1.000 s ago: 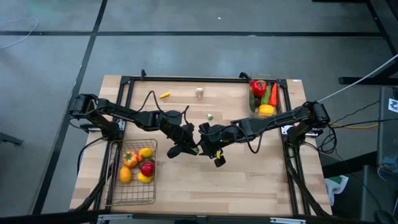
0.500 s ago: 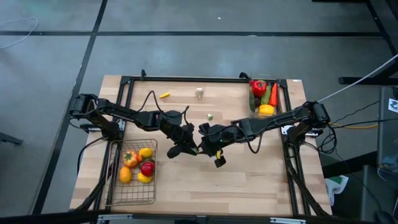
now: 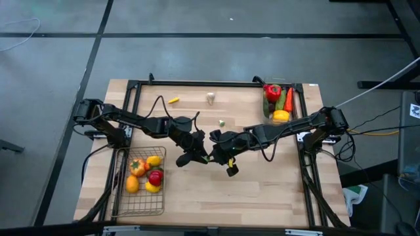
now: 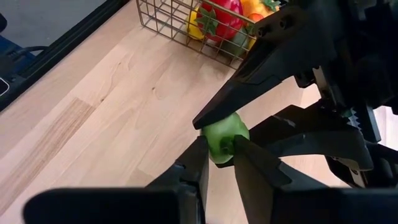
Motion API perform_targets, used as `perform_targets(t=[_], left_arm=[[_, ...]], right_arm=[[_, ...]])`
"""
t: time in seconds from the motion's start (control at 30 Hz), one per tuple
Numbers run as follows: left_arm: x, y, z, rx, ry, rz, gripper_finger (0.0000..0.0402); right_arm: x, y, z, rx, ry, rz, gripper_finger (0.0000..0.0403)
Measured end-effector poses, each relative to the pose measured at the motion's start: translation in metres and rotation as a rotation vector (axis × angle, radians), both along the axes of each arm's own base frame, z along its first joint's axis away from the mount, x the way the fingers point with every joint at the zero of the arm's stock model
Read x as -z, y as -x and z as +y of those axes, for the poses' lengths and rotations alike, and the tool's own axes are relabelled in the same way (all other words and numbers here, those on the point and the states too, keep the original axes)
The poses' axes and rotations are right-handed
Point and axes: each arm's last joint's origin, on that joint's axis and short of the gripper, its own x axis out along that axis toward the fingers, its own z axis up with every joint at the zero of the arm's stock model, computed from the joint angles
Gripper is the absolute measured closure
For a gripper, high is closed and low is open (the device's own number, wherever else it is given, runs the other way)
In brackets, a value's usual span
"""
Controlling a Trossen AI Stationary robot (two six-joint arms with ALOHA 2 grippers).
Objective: Sort produce into baskets
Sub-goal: Put the green chili pepper into the transparent bin
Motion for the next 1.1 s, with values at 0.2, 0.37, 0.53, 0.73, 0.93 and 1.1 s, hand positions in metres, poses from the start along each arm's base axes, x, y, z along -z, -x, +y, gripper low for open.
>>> perform_targets(t=[0.2,0.37,0.53,0.73,0.93,1.1], left_arm=[[0.0002,0.0001,-0.0001,0.002,-0.003,-0.001,0.029],[0.0002,0.0001,-0.0001,0.001,-0.002,0.0,0.029],[0.0002,0.0,0.0,-0.012,0.012,0.01,0.029],[-0.0002,-0.0011,0.0017,-0.085,0.005,0.013,0.0258],[0.0,-0.0016,0.001,-0.117,-0.027,0.006,0.0193],[0.0002,-0.0016,0.0025,-0.118,-0.054,-0.006,0.0168]], right_arm=[[-0.0001,-0.0001,-0.0001,0.0,0.0,-0.001,0.0367],[-0.0005,-0.0001,-0.0001,0.0,-0.001,-0.004,0.0395],[-0.0005,-0.0001,-0.0001,0.001,-0.001,-0.004,0.0391],[-0.0003,-0.0001,-0.0011,0.009,0.005,-0.002,0.0396],[-0.0001,0.0,-0.0012,0.016,0.011,0.0,0.04],[0.0024,0.0057,-0.0065,0.062,0.063,0.061,0.0401]])
